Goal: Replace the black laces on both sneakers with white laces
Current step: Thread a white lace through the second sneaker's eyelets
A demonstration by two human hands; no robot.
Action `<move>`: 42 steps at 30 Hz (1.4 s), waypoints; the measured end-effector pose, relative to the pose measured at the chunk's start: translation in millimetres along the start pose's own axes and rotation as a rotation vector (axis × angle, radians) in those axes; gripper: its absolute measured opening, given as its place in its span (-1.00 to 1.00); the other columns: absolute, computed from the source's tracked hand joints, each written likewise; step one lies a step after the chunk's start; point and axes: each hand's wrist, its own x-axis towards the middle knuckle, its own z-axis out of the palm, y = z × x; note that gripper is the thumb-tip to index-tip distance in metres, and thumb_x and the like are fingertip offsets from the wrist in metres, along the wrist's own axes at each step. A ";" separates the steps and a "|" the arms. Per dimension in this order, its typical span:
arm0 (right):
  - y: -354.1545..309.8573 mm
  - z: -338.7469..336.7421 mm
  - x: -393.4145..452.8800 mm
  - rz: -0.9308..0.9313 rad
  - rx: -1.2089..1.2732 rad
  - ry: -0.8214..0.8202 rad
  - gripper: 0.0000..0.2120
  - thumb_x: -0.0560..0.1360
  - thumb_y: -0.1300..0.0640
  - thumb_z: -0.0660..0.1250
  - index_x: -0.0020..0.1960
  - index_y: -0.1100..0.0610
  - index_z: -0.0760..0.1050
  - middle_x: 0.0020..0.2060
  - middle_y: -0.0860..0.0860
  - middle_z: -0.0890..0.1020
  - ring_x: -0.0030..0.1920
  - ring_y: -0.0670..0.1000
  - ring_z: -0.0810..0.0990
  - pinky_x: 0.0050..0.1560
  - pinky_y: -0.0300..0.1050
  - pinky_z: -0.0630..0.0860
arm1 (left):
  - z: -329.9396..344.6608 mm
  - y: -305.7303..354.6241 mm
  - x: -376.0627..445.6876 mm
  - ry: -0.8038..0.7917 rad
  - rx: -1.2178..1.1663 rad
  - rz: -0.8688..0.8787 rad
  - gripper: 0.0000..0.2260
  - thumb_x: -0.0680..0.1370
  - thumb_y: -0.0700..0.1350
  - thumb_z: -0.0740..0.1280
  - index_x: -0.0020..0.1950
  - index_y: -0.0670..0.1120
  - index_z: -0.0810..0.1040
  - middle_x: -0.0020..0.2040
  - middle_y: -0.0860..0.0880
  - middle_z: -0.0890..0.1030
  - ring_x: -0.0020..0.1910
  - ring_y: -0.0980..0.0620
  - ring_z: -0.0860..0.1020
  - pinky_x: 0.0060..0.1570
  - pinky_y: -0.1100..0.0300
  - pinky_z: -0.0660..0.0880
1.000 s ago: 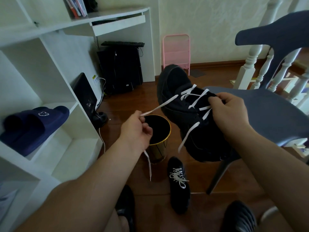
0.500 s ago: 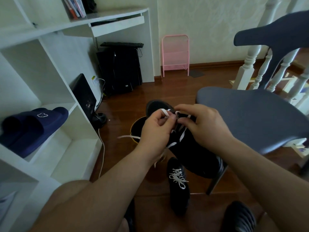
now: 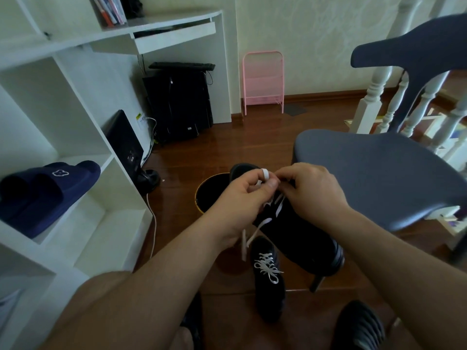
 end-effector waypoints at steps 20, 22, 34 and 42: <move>46.0 -40.2 7.8 0.239 -0.065 -0.013 -0.89 0.59 -0.06 0.43 0.08 -0.11 0.70 -0.10 -0.03 0.65 -0.02 0.09 0.60 -0.03 0.00 0.54 | -122.4 17.0 28.0 0.836 -0.513 -0.012 -0.81 0.73 -0.02 0.16 0.10 0.07 0.58 -0.26 0.08 0.52 -0.42 0.13 0.39 -0.43 0.24 0.32; 46.0 -40.1 8.0 0.236 -0.081 -0.046 -0.89 0.59 -0.04 0.42 0.08 -0.11 0.70 -0.07 -0.02 0.66 -0.01 0.10 0.61 -0.01 0.00 0.54 | -126.9 21.1 28.6 0.827 -0.444 -0.002 -0.71 0.75 0.11 0.12 0.07 0.05 0.59 -0.30 0.07 0.51 -0.38 0.10 0.42 -0.37 0.19 0.35; 28.1 -22.5 1.5 0.194 -0.005 -0.146 -0.91 0.60 -0.05 0.41 0.06 -0.15 0.68 -0.12 -0.15 0.62 -0.03 0.00 0.59 -0.05 -0.09 0.46 | -80.6 8.9 31.1 0.433 0.037 -0.021 -0.69 0.78 -0.02 0.12 0.19 -0.08 0.63 -0.35 0.06 0.37 -0.46 0.15 0.26 -0.52 0.28 0.19; 14.6 -21.0 1.3 0.196 0.000 -0.119 -0.66 0.67 0.06 0.31 0.43 0.05 0.54 0.17 0.06 0.69 0.21 0.13 0.61 0.07 -0.09 0.44 | -37.4 6.4 18.0 0.169 0.196 0.162 -0.67 0.75 -0.19 0.14 0.50 0.07 0.33 -0.06 0.07 0.72 -0.30 0.09 0.48 -0.29 0.21 0.43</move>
